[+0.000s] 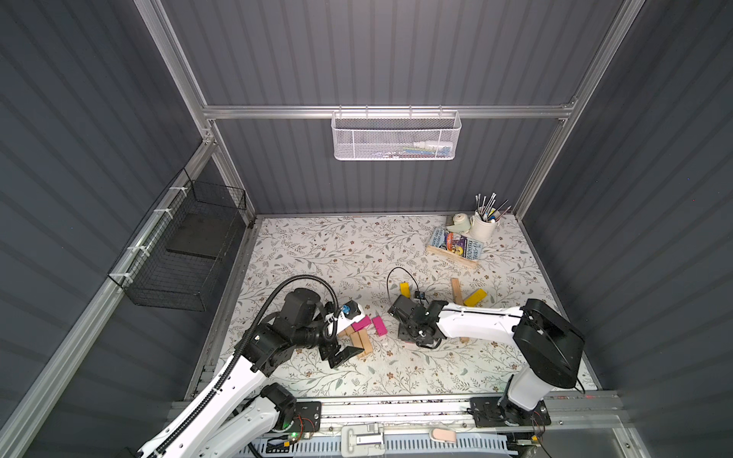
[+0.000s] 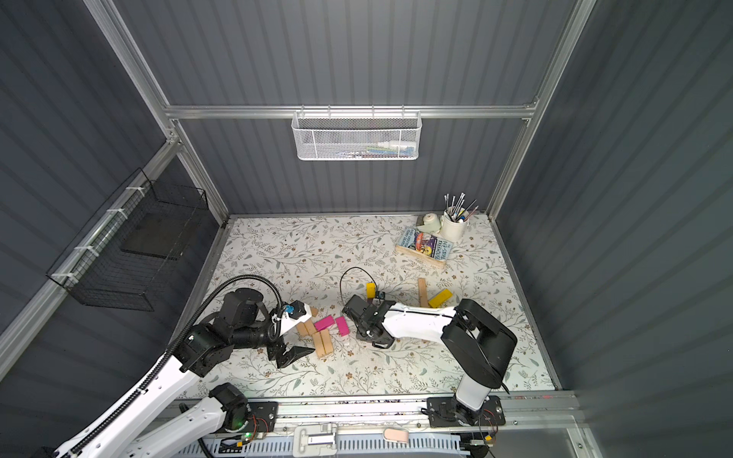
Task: Assemble the letter k with building blocks
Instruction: Assemble the building block at the center of the board.
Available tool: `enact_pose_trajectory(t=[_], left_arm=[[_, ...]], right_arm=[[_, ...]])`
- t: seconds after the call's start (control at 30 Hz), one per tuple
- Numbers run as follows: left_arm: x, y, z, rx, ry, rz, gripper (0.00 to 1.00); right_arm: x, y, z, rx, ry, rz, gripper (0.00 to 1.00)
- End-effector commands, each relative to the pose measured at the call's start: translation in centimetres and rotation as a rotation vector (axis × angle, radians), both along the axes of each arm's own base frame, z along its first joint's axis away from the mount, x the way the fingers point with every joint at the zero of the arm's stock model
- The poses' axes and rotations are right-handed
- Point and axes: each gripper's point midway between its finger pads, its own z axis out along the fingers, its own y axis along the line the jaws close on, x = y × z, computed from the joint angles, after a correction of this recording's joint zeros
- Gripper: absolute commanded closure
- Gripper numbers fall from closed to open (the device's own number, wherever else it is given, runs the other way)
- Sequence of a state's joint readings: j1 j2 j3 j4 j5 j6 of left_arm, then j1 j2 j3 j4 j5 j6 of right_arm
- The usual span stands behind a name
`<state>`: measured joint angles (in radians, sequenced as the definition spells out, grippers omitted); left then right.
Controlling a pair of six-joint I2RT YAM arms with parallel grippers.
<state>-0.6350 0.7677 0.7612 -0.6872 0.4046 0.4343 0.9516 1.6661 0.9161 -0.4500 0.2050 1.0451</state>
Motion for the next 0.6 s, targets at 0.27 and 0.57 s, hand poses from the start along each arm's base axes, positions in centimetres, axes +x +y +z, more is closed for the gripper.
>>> enact_pose_trajectory(t=[0.27, 0.57], left_arm=[[0.13, -0.12, -0.4, 0.002, 0.002, -0.003, 0.0], [0.08, -0.23, -0.46, 0.001, 0.007, -0.01, 0.0]], right_arm=[[0.73, -0.14, 0.52, -0.012, -0.015, 0.136, 0.62], [1.11, -0.03, -0.11, -0.021, 0.005, 0.145, 0.62]])
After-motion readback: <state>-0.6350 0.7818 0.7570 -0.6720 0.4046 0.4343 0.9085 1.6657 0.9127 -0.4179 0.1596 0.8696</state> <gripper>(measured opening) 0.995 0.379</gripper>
